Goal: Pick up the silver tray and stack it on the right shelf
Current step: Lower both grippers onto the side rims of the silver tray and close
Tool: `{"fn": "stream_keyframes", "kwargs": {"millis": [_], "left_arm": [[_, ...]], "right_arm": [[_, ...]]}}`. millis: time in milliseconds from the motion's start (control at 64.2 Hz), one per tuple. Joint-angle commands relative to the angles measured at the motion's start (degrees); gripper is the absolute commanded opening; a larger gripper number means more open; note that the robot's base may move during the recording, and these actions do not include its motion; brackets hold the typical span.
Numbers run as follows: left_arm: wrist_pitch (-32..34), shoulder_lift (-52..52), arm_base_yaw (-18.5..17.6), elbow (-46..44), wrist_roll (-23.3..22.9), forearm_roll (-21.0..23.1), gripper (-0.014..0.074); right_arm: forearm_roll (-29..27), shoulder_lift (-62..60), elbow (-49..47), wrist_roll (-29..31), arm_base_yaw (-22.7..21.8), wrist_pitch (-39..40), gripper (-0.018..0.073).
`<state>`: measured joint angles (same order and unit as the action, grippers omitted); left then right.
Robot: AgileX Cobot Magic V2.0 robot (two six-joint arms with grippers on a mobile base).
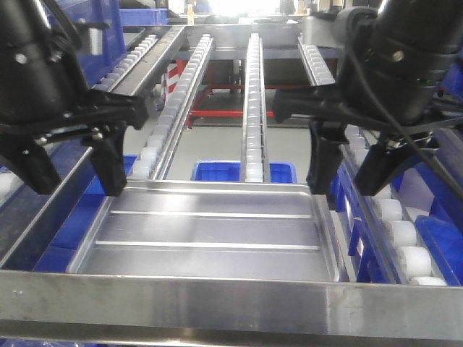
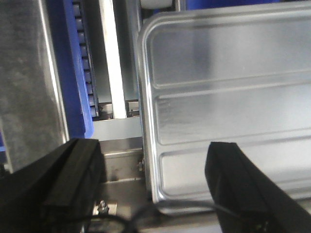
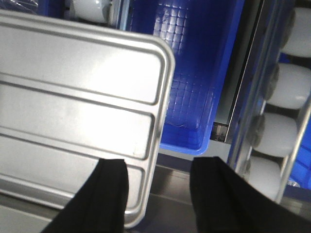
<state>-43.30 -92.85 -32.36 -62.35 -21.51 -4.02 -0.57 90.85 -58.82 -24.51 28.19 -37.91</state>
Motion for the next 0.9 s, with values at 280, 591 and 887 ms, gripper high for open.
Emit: {"fn": "stream_keyframes", "kwargs": {"millis": [280, 591, 887], "left_arm": [[3.0, -3.9, -0.4, -2.6, -1.4, -0.4, 0.037], [4.9, -6.4, -0.4, -2.6, -1.4, -0.4, 0.0321], [5.3, -6.4, -0.4, -2.6, -1.4, -0.4, 0.0267]], "right_arm": [[0.6, 3.9, -2.1, -0.2, -0.2, 2.6, 0.0414], [0.6, 6.1, -2.1, -0.2, -0.2, 3.5, 0.0414], [0.6, 7.8, -2.1, -0.2, -0.2, 3.5, 0.0406]]}}
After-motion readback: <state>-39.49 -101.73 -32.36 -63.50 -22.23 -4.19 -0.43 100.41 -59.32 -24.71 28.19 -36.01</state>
